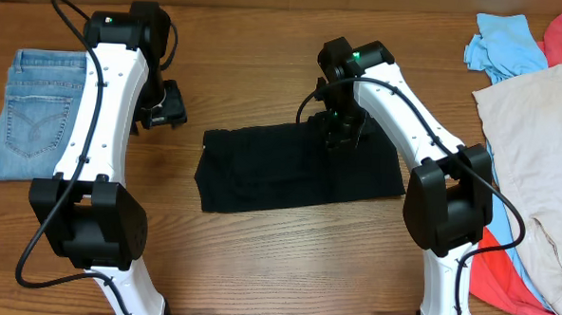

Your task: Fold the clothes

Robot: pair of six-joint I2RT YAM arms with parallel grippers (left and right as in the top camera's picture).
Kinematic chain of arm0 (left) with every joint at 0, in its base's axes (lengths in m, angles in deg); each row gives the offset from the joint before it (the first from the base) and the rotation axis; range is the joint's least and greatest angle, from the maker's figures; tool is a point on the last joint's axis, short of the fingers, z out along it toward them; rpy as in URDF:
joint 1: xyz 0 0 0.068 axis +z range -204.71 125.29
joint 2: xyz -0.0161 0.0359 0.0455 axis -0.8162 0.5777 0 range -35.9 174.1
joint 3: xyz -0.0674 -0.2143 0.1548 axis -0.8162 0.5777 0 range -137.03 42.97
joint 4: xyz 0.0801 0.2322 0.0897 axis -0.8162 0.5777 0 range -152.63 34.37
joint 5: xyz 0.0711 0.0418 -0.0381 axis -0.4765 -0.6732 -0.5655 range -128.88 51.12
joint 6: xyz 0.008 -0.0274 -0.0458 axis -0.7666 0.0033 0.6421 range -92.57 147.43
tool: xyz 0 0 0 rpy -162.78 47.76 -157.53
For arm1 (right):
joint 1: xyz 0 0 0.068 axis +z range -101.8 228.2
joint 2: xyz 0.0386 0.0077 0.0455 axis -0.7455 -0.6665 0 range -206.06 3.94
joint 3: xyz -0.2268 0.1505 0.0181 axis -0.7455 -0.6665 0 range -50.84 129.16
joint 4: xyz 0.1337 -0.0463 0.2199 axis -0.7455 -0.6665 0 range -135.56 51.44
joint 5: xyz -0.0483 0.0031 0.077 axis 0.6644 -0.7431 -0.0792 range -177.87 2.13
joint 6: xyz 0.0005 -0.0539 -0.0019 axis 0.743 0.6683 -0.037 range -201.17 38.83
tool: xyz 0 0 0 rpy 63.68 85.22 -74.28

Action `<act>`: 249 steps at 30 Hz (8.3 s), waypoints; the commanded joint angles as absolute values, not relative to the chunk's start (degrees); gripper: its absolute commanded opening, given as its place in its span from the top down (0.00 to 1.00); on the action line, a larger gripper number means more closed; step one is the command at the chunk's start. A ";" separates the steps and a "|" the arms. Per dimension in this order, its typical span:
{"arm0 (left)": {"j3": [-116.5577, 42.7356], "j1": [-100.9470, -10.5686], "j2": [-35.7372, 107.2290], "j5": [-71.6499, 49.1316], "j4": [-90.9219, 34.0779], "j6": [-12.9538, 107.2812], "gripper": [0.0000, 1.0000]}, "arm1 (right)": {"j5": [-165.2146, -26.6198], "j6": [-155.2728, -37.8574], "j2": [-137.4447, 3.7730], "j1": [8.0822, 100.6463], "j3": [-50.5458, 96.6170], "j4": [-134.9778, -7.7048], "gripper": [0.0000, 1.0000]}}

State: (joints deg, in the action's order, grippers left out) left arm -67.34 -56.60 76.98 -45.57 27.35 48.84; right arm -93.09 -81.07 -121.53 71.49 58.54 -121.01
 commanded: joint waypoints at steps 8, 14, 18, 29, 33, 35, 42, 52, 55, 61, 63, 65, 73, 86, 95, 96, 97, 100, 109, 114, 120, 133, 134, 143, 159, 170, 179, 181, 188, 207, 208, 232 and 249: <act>-54.99 -56.99 76.89 -25.79 19.70 38.89 0.26 | -84.72 -87.69 -119.78 67.55 59.44 -121.36 0.54; -45.61 -56.99 76.89 -22.73 10.12 37.43 0.24 | -84.98 -88.30 -117.66 62.03 60.18 -121.56 0.51; -40.30 -56.99 76.89 -22.49 4.53 34.63 0.23 | -84.93 -88.22 -117.34 58.92 60.18 -123.15 0.50; -29.04 -57.08 76.91 -16.22 -9.18 32.51 0.19 | -84.96 -88.06 -117.34 57.44 60.18 -123.31 0.50; -28.15 -57.69 76.91 -10.84 -10.29 31.63 0.22 | -84.96 -88.06 -117.34 57.44 60.18 -123.33 0.50; -28.12 -58.22 76.91 -10.78 -10.31 31.63 0.30 | -84.96 -88.06 -117.36 57.44 60.18 -123.55 0.50; -28.12 -58.44 76.91 -10.98 -10.49 31.66 0.86 | -84.96 -88.06 -117.34 57.44 60.18 -124.44 0.50; -32.34 -52.29 76.67 -18.03 -6.07 31.63 0.96 | -84.93 -88.06 -117.34 57.04 60.18 -124.44 0.50; -36.69 -47.73 76.67 -20.66 -2.58 30.37 0.96 | -84.93 -88.06 -117.34 56.41 60.18 -124.62 0.50; -49.85 -38.61 76.67 -25.55 5.58 28.66 0.96 | -84.93 -88.04 -117.36 55.16 60.18 -124.57 0.50; -54.88 -36.34 76.67 -24.70 8.02 28.73 0.95 | -84.96 -88.06 -117.36 54.79 60.18 -124.60 0.50; -59.49 -35.03 76.67 -21.71 10.60 28.71 0.95 | -84.93 -88.04 -117.34 54.55 60.18 -124.60 0.50; -64.04 -41.76 76.74 -14.60 16.57 29.12 0.95 | -84.93 -88.04 -117.34 54.48 60.18 -124.77 0.50; -63.93 -65.08 77.22 -24.55 14.91 36.49 0.93 | -84.96 -87.17 -117.34 54.48 60.18 -125.23 0.50; -59.12 -70.63 77.26 -30.06 13.79 37.40 0.89 | -84.98 -86.97 -117.36 54.51 60.18 -125.47 0.50; -58.86 -70.65 77.26 -30.03 13.64 37.93 0.89 | -84.98 -86.97 -117.36 54.51 60.18 -125.49 0.50; -58.51 -70.68 77.26 -29.86 13.34 37.99 0.89 | -84.98 -86.97 -117.34 54.51 60.18 -125.56 0.50; -58.27 -70.68 77.26 -29.86 13.27 37.97 0.89 | -84.98 -86.97 -117.36 54.51 60.18 -125.78 0.50; -55.14 -71.92 77.26 -27.46 11.11 37.95 0.89 | -85.17 -86.97 -117.34 54.51 60.18 -125.89 0.50; -52.39 -73.47 77.26 -25.73 9.36 37.95 0.87 | -85.17 -86.97 -117.36 54.51 60.18 -125.84 0.50; -52.08 -76.03 77.15 -15.81 8.79 33.67 0.57 | -85.17 -86.97 -117.36 54.48 60.18 -125.78 0.50; -66.02 -64.47 75.58 -28.55 16.35 36.95 0.56 | -101.61 -76.61 -117.34 55.47 60.18 -125.80 0.50; -65.74 -63.13 75.80 -28.83 15.70 37.32 0.56 | -103.86 -75.67 -117.36 55.73 60.18 -125.51 0.49; -60.82 -58.37 77.98 -30.17 13.42 37.30 0.55 | -124.63 -73.81 -117.38 63.75 60.16 -116.14 0.37; -59.99 -58.37 78.01 -36.53 15.15 37.95 0.55 | -117.44 -89.51 -123.30 78.18 59.98 -101.73 0.35; -59.99 -58.37 78.01 -36.53 15.11 37.95 0.52 | -117.17 -90.64 -127.04 80.34 59.79 -99.37 0.47; -59.99 -58.37 78.01 -36.57 15.13 37.93 0.49 | -127.23 -88.24 -125.60 79.84 61.43 -108.88 0.96; -59.99 -58.37 77.98 -36.57 15.13 37.89 0.49 | -126.86 -88.24 -124.00 78.07 63.02 -114.54 0.96; -59.99 -58.37 78.01 -36.50 15.13 37.84 0.48 | -110.92 -88.94 -121.86 74.59 61.69 -123.13 0.95; -59.99 -60.51 78.01 -26.01 12.02 35.07 0.48 | -95.60 -94.90 -123.83 74.11 47.68 -112.12 0.92; -59.97 -61.08 78.01 -25.47 11.59 34.89 0.48 | -95.38 -94.95 -123.83 74.11 47.68 -112.05 0.90; -55.58 -69.41 83.84 -28.55 -3.58 30.96 0.45 | -90.44 -97.31 -122.47 74.05 50.02 -117.89 0.89; -55.31 -69.41 88.19 -28.96 -4.11 28.68 0.44 | -112.06 -87.52 -115.00 77.15 44.31 -118.54 0.75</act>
